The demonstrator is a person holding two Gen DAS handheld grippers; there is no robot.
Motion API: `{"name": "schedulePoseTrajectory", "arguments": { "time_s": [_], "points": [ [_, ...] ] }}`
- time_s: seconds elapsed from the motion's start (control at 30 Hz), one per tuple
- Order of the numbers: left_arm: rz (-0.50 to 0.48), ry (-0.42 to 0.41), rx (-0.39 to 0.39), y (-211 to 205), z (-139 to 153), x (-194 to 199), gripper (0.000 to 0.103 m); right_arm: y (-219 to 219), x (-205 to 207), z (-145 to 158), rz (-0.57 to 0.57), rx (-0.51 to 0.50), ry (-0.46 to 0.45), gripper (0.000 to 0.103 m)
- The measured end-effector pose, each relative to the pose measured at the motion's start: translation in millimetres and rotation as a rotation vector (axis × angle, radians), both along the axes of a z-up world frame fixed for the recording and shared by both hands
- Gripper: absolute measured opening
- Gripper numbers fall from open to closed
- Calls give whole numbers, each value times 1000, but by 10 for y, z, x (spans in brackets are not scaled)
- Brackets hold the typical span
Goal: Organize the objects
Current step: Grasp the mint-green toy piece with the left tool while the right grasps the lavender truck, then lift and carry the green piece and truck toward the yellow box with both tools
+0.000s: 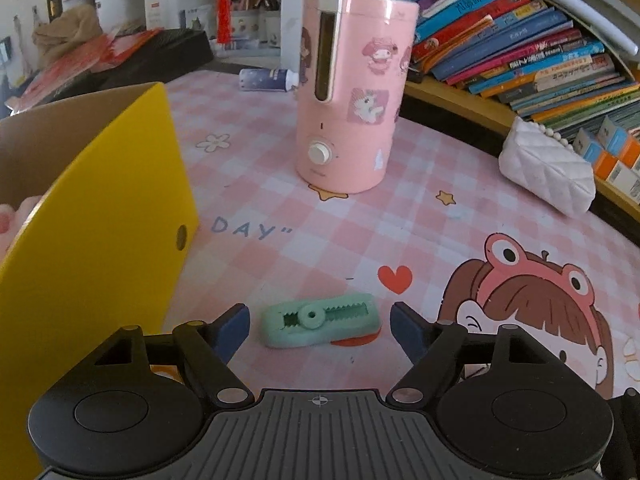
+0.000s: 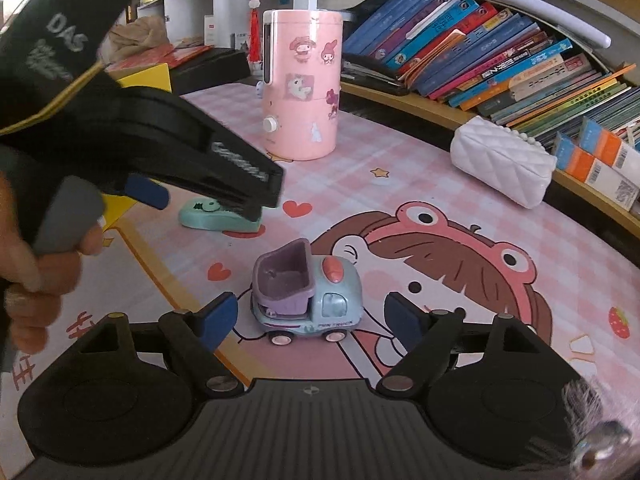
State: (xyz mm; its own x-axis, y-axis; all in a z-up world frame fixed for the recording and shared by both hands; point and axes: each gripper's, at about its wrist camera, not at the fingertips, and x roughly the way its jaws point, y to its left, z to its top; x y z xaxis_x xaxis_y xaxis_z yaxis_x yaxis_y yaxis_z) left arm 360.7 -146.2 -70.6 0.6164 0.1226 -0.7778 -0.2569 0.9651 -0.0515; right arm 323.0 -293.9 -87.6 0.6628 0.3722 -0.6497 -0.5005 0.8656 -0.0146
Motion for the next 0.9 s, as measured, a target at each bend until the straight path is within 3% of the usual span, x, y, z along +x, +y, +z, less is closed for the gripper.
{"name": "schedulePoseTrajectory", "arguments": {
  "time_s": [0.2, 0.33, 0.5, 0.9],
  "points": [
    [24, 39, 41, -44, -119, 81, 77, 40, 40, -43, -1, 9, 15, 78],
    [15, 23, 57, -68, -120, 51, 69, 64, 69, -76, -5, 5, 32, 66],
    [-3, 16, 27, -17, -103, 14, 69, 58, 64, -75, -11, 18, 36, 62],
    [-139, -145, -41, 21, 459, -567, 69, -133, -278, 215, -127, 55, 50, 62]
  ]
}}
